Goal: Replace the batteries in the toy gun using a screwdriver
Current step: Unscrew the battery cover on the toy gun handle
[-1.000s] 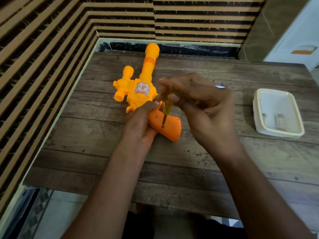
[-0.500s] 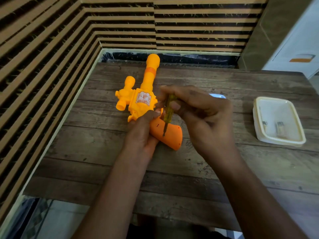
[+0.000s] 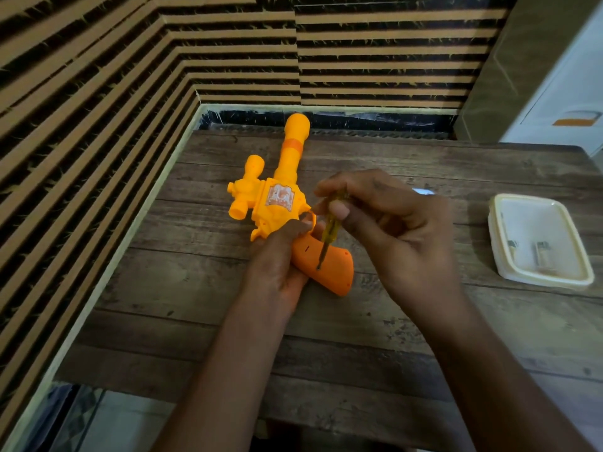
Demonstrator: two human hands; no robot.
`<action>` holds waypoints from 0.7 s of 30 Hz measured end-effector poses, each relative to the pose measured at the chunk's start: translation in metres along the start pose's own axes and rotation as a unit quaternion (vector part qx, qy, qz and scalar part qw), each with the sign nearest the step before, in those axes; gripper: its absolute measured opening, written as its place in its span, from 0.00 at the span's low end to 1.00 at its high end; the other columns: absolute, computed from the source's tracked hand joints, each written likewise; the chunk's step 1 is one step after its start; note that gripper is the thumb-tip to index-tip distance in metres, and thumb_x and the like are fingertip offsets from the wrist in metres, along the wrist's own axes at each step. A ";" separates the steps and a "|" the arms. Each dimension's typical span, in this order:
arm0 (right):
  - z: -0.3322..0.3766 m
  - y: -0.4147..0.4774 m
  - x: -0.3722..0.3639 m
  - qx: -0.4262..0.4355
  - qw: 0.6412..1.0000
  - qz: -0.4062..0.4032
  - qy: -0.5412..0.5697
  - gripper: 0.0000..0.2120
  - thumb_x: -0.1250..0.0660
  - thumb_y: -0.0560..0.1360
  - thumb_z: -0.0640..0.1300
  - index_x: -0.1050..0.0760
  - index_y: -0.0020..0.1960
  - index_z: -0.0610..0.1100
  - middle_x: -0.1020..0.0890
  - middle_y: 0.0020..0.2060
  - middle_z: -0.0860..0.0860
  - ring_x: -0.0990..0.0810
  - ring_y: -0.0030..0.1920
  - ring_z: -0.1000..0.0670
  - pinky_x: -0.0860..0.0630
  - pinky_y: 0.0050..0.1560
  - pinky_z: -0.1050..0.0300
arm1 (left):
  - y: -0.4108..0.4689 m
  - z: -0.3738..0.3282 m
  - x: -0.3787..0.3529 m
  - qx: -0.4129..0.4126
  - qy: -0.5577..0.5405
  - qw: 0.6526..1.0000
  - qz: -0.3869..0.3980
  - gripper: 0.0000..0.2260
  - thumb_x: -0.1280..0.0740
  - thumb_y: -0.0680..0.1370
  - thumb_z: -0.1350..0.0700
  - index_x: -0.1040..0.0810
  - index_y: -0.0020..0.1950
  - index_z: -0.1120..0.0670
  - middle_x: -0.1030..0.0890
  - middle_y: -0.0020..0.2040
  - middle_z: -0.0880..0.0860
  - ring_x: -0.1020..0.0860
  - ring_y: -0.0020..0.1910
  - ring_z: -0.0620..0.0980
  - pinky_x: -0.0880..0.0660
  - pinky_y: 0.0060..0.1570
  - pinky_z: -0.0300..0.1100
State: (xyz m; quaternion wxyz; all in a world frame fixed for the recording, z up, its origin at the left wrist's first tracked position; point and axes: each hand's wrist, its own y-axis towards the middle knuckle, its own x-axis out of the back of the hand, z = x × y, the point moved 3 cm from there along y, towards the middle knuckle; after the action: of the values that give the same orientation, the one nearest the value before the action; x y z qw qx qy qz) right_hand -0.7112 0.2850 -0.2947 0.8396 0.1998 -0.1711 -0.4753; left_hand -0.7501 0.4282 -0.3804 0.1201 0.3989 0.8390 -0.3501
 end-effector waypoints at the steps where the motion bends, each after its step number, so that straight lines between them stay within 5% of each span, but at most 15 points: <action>1: 0.000 0.000 0.000 -0.002 1.000 -0.009 -0.003 0.10 0.27 0.78 0.33 0.16 0.57 0.42 0.17 0.52 0.44 0.16 0.54 0.53 0.17 0.50 0.54 | 0.001 0.001 0.001 0.000 0.003 1.000 0.009 0.17 0.27 0.77 0.61 0.18 0.66 0.57 0.17 0.64 0.65 0.19 0.66 0.66 0.24 0.66 0.68; 3: -0.001 0.002 0.000 0.002 0.999 -0.030 -0.019 0.11 0.26 0.76 0.33 0.16 0.57 0.44 0.19 0.49 0.43 0.17 0.50 0.55 0.20 0.46 0.61 | 0.002 0.000 0.000 0.002 -0.001 1.000 0.012 0.18 0.28 0.77 0.62 0.19 0.68 0.58 0.16 0.63 0.64 0.18 0.65 0.64 0.23 0.65 0.67; 8: -0.006 0.003 0.003 0.007 1.000 -0.021 0.003 0.16 0.30 0.77 0.28 0.18 0.63 0.38 0.15 0.50 0.43 0.14 0.53 0.45 0.17 0.54 0.44 | 0.005 0.001 0.002 0.012 0.003 1.000 0.009 0.18 0.31 0.78 0.65 0.20 0.69 0.60 0.14 0.59 0.61 0.16 0.60 0.61 0.17 0.54 0.54; 14: -0.003 -0.001 0.002 -0.004 1.000 -0.029 -0.004 0.07 0.25 0.75 0.35 0.14 0.52 0.41 0.18 0.48 0.45 0.17 0.50 0.45 0.20 0.47 0.40 | 0.007 0.002 0.002 -0.016 -0.006 0.999 0.037 0.29 0.22 0.68 0.57 0.21 0.70 0.58 0.18 0.67 0.66 0.21 0.69 0.67 0.27 0.69 0.70; 21: 0.000 0.001 -0.001 0.018 1.000 0.016 0.013 0.11 0.31 0.78 0.28 0.16 0.59 0.34 0.13 0.51 0.43 0.14 0.55 0.47 0.18 0.57 0.47 | 0.008 0.000 0.001 -0.013 0.008 1.000 0.025 0.15 0.31 0.78 0.65 0.18 0.65 0.56 0.14 0.59 0.61 0.16 0.60 0.61 0.19 0.58 0.58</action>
State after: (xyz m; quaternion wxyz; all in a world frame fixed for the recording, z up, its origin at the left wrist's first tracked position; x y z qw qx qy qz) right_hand -0.7106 0.2864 -0.2943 0.8453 0.2185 -0.1721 -0.4561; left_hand -0.7451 0.4322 -0.3851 0.1276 0.4203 0.8344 -0.3328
